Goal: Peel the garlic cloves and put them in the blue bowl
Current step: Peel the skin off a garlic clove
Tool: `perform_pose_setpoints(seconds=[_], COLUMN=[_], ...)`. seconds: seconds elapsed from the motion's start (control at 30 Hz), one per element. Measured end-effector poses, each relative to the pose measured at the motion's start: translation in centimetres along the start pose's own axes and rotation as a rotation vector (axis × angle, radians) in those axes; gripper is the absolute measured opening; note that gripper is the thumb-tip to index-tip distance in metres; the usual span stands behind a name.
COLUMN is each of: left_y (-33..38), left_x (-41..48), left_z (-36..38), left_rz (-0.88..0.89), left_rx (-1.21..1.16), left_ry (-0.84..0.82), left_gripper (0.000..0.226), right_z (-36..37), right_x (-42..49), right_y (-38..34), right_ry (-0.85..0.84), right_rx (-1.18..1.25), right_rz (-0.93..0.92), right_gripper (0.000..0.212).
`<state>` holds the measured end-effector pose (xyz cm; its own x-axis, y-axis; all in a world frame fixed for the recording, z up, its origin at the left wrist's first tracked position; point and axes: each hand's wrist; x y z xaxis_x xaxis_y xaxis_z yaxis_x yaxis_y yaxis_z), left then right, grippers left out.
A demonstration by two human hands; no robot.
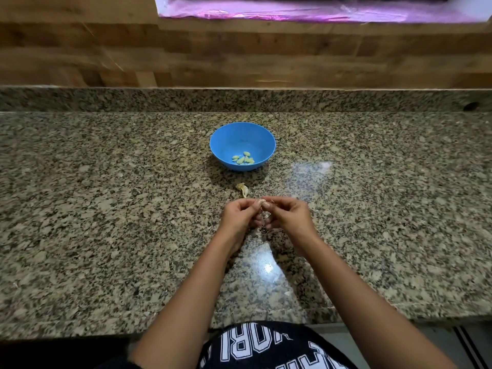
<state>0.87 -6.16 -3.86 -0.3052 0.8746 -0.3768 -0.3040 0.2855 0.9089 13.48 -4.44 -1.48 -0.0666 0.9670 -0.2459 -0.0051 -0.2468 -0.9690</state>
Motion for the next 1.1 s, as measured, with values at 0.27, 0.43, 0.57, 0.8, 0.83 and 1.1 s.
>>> perform_pose_setpoints(seconds=[0.27,0.43,0.57,0.8,0.83,1.1], left_y=[1.8,2.1,2.0,2.5,2.5,2.2], left_x=[0.2,0.1,-0.3,-0.7,-0.7,-0.8], left_z=[0.0,0.0,0.2,0.3,0.3,0.5], left_rz=[-0.083,-0.082,0.123,0.127,0.122,0.071], left_rx=[0.052,0.145,0.242,0.245,0.24,0.201], left_ry=[-0.016,-0.023,0.06,0.062,0.061,0.086], left_gripper=[0.009,0.011,0.001,0.003,0.003,0.012], right_z=[-0.2,-0.4,-0.4,-0.2,-0.2,0.0], right_x=[0.6,1.1,1.3,0.9,0.8,0.0], right_y=[0.3,0.9,1.1,0.6,0.6,0.9], right_ry=[0.003,0.054,0.088,0.132,0.131,0.116], right_rx=[-0.161,-0.264,-0.407,-0.548,-0.547,-0.487], right_rz=[-0.185,-0.272,-0.353,-0.465,-0.464,-0.436], right_gripper=[0.015,0.012,0.012,0.005,0.003,0.005])
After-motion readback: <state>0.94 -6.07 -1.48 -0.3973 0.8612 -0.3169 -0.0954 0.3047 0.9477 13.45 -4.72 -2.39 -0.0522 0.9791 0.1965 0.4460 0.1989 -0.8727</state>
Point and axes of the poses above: each hand's wrist, its own x-axis towards the middle knuckle, its own z-axis out of the palm, y = z × x, and after that the axes turned 10 degrees about y, right-handed
